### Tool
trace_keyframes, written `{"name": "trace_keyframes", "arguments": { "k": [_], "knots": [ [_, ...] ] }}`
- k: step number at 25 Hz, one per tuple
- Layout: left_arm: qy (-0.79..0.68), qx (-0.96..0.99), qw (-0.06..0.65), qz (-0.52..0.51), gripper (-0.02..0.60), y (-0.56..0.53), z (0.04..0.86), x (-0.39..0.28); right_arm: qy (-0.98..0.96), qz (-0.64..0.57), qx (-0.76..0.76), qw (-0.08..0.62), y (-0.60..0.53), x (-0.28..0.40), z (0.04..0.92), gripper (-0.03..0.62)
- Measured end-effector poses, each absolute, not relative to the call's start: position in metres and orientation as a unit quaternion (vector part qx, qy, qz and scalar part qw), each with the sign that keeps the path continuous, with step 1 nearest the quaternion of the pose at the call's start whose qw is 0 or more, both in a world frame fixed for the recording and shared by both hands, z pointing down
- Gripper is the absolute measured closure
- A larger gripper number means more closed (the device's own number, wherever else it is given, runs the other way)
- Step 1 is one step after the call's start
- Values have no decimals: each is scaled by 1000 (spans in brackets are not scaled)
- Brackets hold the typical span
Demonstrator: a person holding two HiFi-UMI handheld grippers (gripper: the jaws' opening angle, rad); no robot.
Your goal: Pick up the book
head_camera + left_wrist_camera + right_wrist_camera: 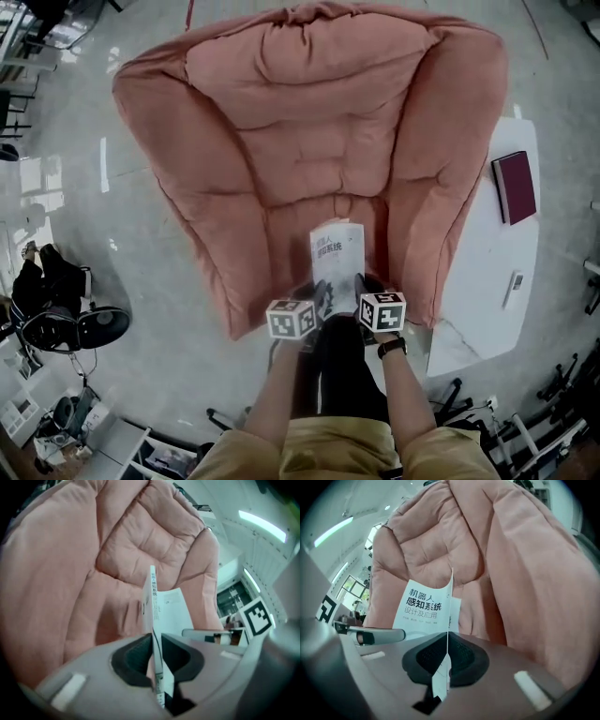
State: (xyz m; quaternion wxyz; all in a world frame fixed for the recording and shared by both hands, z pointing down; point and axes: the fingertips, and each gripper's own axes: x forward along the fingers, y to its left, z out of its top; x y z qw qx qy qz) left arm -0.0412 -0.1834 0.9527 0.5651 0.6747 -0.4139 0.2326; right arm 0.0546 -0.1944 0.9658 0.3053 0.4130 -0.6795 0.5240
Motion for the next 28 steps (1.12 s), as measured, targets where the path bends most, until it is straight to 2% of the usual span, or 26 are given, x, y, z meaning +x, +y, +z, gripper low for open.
{"name": "trace_keyframes", "arguments": {
  "k": [8,13,21,25,28],
  "knots": [
    [-372,729,553,157,537,-194,860,-42,-708,508,429,239,-203,65,896,586],
    [-319,779,535,77,537,-185,751,-54,-764,503,377,148,-202,47,813,585],
    [-229,892,387,-42,535,-163,549,-78,-862,419,282,-50,-197,40,602,577],
    [-147,945,279,-85,535,-119,453,-90,-907,367,176,-107,-158,31,502,582],
    [-94,964,220,-120,534,-85,400,-95,-934,305,140,-124,-131,29,445,560]
  ]
}}
